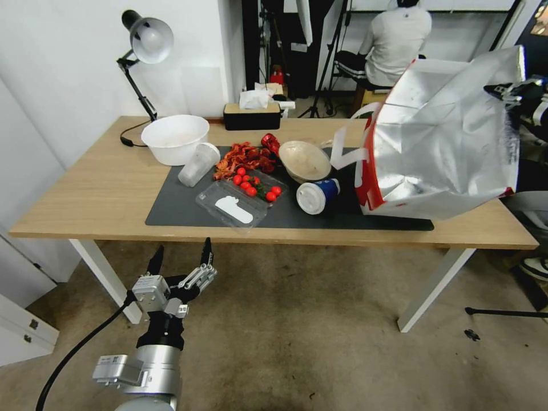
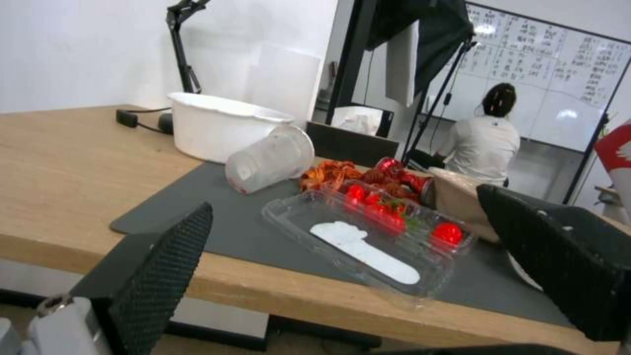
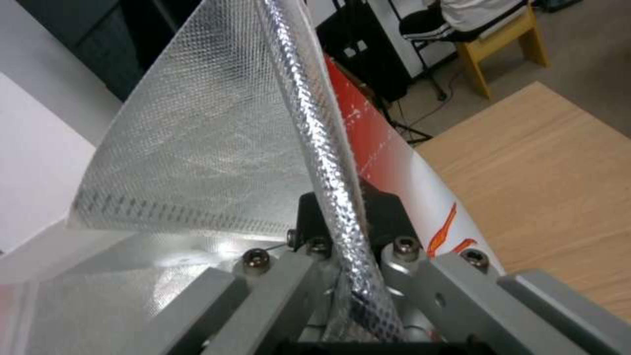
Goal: Pick up the food delivery bag from the floor and place it on the table.
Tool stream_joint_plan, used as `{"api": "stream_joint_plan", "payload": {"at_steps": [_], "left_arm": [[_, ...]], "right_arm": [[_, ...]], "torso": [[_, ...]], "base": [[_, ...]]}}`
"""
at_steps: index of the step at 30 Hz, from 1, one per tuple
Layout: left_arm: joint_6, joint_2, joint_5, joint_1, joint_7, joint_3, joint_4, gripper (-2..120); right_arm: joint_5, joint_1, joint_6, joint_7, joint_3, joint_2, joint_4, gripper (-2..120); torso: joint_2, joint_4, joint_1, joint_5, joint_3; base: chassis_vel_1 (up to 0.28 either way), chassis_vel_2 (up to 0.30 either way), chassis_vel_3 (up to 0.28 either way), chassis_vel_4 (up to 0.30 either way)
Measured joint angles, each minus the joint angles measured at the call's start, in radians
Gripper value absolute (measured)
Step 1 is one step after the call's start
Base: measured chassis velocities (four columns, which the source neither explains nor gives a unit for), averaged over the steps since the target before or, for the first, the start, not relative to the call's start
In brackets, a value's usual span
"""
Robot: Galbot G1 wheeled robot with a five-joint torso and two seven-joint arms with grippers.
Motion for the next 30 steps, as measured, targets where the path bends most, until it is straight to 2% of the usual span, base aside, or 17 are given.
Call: {"api": "stream_joint_plan", "payload": {"at_steps": [10, 23, 24, 25, 30], "left_arm": [[-0.003, -0.001, 0.005, 0.006, 0.0, 0.0, -0.004, 100], [-0.013, 0.002, 0.006, 0.011, -0.001, 0.0, -0.005, 100], [-0.015, 0.003, 0.006, 0.012, -0.001, 0.0, -0.005, 100], [-0.015, 0.003, 0.006, 0.012, -0.001, 0.0, -0.005, 100], [-0.018, 0.005, 0.004, 0.013, -0.002, -0.001, -0.005, 100]], "right_arm": [[-0.053, -0.015, -0.025, -0.126, -0.011, 0.001, -0.055, 0], [-0.104, -0.036, -0.011, -0.165, -0.011, 0.007, -0.086, 0], [-0.113, -0.033, -0.002, -0.17, -0.014, 0.007, -0.092, 7], [-0.113, -0.033, -0.002, -0.17, -0.014, 0.007, -0.092, 7], [-0.142, -0.024, 0.014, -0.208, -0.022, 0.001, -0.112, 25]], "torso": [[0.0, -0.0001, 0.0, 0.0, 0.0], [0.0, -0.0001, 0.0, 0.0, 0.0], [0.0, -0.0001, 0.0, 0.0, 0.0], [0.0, -0.0001, 0.0, 0.0, 0.0], [0.0, -0.0001, 0.0, 0.0, 0.0]], "base": [[0.0, 0.0, 0.0, 0.0], [0.0, 0.0, 0.0, 0.0], [0.0, 0.0, 0.0, 0.0], [0.0, 0.0, 0.0, 0.0], [0.0, 0.0, 0.0, 0.0]]}}
